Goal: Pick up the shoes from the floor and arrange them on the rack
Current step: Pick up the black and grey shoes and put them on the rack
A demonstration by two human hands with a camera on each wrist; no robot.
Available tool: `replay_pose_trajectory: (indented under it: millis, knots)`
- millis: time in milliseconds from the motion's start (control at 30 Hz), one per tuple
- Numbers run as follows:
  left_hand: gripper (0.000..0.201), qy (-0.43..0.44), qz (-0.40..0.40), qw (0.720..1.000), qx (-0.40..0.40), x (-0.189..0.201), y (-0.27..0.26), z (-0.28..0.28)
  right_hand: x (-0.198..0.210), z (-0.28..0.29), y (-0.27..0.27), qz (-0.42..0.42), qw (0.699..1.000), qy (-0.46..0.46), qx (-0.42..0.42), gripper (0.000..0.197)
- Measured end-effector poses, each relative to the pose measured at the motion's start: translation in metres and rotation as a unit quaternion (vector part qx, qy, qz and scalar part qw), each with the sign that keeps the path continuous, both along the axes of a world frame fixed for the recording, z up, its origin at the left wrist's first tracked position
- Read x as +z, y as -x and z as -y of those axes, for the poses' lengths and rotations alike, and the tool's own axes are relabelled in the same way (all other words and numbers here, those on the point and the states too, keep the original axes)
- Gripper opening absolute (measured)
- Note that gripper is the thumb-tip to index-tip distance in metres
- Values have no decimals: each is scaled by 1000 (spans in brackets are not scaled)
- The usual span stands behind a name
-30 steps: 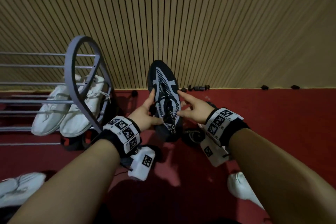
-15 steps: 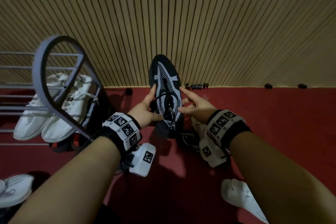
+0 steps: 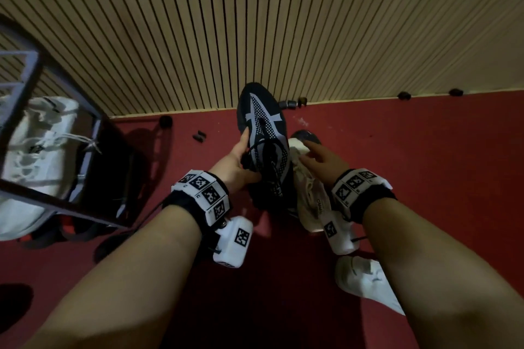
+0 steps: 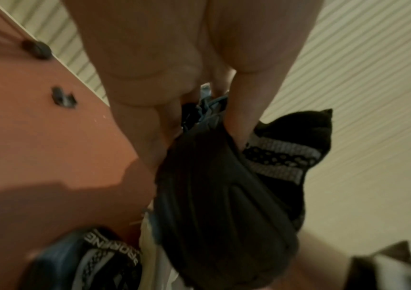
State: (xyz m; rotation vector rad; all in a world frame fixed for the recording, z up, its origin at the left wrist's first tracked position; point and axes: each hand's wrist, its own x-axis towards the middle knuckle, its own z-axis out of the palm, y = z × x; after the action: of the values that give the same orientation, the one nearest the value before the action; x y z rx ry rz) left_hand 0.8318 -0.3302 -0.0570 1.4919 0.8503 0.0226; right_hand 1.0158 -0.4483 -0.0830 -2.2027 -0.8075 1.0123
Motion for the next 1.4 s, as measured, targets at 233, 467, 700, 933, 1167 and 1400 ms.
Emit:
replay_pose_trajectory:
  millis: [233,467,700,933,1167,1400]
  knots:
    - [102,6,-44,999,-13,-25,-34,9,-74,38,-55,36,987,129,-85,70]
    - [100,-9,-60,998,-26,-44,-54,18,-117,54,-81,14,948,279,-152,88]
    - [104,-18,-63,997,-33,-51,-64,18,-131,60,-98,-45,927,281,-245,93]
    - [104,-35,-52,997,-47,-47,-60,13,-108,58,-96,-25,946,262,-187,64]
    - [107,-46,-38,998,-32,-25,-37,3,-62,58,-93,156,976,124,-88,26]
    - [106,-48,2,999,21,-7,2,-2,-37,80,-68,303,953,5,27,27]
